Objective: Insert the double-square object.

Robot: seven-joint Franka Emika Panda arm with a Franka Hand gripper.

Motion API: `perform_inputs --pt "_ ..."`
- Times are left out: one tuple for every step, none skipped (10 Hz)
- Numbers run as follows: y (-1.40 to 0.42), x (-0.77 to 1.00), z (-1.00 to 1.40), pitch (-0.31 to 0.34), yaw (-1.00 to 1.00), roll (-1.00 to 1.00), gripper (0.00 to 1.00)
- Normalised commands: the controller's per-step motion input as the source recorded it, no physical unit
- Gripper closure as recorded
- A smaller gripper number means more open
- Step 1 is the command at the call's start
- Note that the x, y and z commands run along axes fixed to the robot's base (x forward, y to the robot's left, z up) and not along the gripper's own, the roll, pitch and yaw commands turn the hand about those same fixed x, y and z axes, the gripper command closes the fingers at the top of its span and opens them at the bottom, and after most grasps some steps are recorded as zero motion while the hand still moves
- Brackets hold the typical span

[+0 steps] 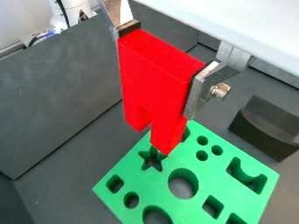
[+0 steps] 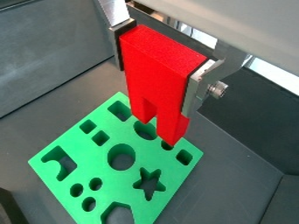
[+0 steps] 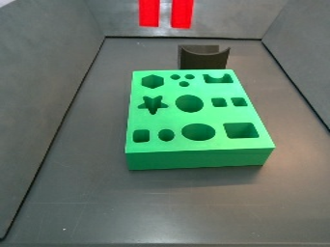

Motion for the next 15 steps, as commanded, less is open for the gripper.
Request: perform_inputs --pt "0.0 0.14 -0.82 -0.09 -0.25 -0.15 1.0" --pt "-0.14 0.5 -0.79 0.0 -0.31 -0.15 1.0" --pt "0.06 0.98 -1.0 0.0 0.0 0.0 1.0" --pt "0.29 0.98 -0.83 0.0 0.14 -0.17 1.0" --pt "0.28 0.92 -0.67 0.01 0.25 -0.06 1.0" --pt "0.23 0.94 -0.45 0.023 0.21 0.02 1.0" --pt "0.2 0.97 -0.43 0.044 0.18 0.06 1.0" --pt "0.17 0.97 -0.45 0.054 0.17 0.07 1.0" --pt "0.08 0.99 -0.36 0.083 0.13 0.19 1.0" --pt "0.0 0.97 -0.33 0.107 0.13 0.27 1.0" --pt "-0.05 0.97 -0.27 0.129 0.05 0.44 1.0" --pt "-0.21 0.85 -0.13 0.214 0.0 0.42 1.0" --pt "-0.27 0.79 -0.11 0.221 0.0 0.34 1.0" --pt "-0.22 0.84 -0.21 0.219 0.0 0.28 1.0" --pt "-0.18 0.87 -0.21 0.234 0.0 0.27 1.0"
